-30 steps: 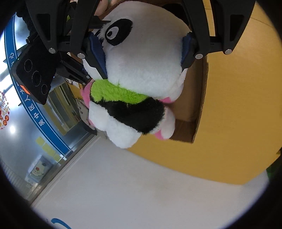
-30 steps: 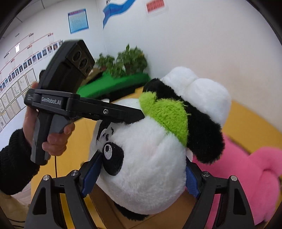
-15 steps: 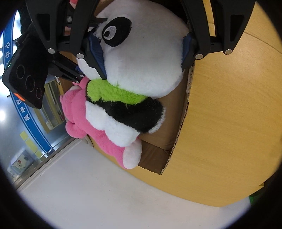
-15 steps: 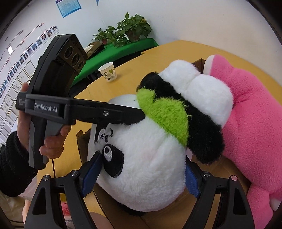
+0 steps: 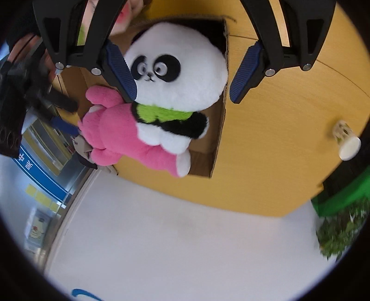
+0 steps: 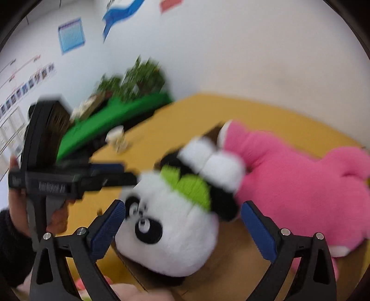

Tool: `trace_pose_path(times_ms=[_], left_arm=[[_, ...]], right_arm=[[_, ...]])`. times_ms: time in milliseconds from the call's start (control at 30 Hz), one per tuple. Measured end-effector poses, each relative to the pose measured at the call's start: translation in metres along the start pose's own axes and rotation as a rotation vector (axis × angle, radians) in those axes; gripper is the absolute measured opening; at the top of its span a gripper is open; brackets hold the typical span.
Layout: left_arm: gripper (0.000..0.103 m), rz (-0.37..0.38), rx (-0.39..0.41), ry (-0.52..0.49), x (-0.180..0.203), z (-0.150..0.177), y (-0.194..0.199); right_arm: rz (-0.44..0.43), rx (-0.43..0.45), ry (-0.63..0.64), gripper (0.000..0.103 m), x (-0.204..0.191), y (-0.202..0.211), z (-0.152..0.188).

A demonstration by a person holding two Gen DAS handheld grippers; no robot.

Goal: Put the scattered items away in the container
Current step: 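Open both grippers to drop the panda beside the pink bear, then close both grippers on the pink pig plush with green hair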

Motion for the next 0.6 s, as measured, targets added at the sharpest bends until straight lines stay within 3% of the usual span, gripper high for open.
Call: trace_pose_path(times_ms=[100,267,367,500,600], left_arm=[[0.083,0.002,0.069,0.0,-0.002,-0.003,0.039],[0.083,-0.02,0.121,0.029,0.003,0.013,0.077],[0.083,-0.029,0.114,0.031,0.019,0.028,0.084],[0.083,0.025,0.115,0.008,0.046,0.056,0.096],[0.083,0.061,0.095,-0.028,0.06,0.073,0.098]], right_arm=[[0.13,0.152,0.025,0.103,0.002,0.063,-0.02],[0.15,0.325,-0.064,0.103,-0.012,0.142,-0.017],[0.139,0.275,-0.092,0.103,-0.021,0.16,0.009],[0.16,0.174,-0.046,0.103,-0.04,0.158,0.048],[0.15,0.16,-0.073,0.103,-0.052,0.15,0.069]])
Point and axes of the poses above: each gripper's, at about its wrist camera, not at the fingertips, and y roughly against the way its jaws point, x to its right, z to its underside, the point moved 9 cm from there along -y, roughly the way its jaws point, and after that the axes turned 14 degrees about -z, right-handed, at the moved point
